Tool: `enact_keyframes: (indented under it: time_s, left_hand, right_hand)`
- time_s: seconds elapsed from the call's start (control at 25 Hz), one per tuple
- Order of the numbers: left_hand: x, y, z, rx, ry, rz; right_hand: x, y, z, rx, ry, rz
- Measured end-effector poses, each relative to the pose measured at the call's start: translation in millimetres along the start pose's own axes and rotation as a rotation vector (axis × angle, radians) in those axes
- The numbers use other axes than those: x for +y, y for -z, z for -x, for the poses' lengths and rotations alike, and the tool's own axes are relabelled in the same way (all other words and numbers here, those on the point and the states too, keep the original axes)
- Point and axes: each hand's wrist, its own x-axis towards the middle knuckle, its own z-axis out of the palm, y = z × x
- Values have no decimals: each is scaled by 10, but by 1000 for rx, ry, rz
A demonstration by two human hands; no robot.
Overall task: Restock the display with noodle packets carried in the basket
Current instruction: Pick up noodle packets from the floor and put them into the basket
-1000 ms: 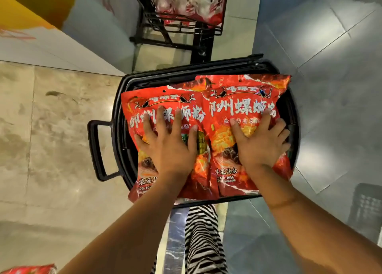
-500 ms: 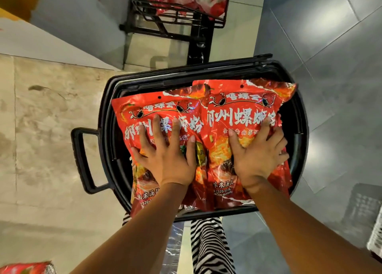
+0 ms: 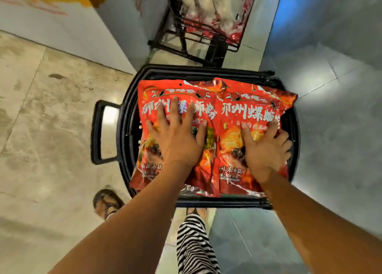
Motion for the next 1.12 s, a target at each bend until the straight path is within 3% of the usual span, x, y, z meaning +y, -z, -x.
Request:
enact_keyframes:
  time_s: [0.12,0.2,0.28,0.48,0.72,0.92,1.12]
  left_hand:
    - [-190,260,-17,-76,-51,222]
    - [-480,484,-1,-26,-72,358]
    - [-908,701,67,29,-19,373]
    - [-2508,1004,298,21,151,267]
    - [-4712,1107,833,-15,530,240]
    - [-6048,1096,1611,-17,770,282]
    - [-6830,1042,2363,-22,1031,368]
  right_hand:
    - [-56,254,28,-76,-38,23]
    - [-303,442,123,-41,-91,45]
    - [-740,557,344,15,-32,49]
    - [-2241,280,1222,61,429,104]
    - [-3951,-437,2723,-91,937,319]
    - [-4749,-1025,3956,-198,1255,507]
    - [-5111,-1394,4952,-296,1464,662]
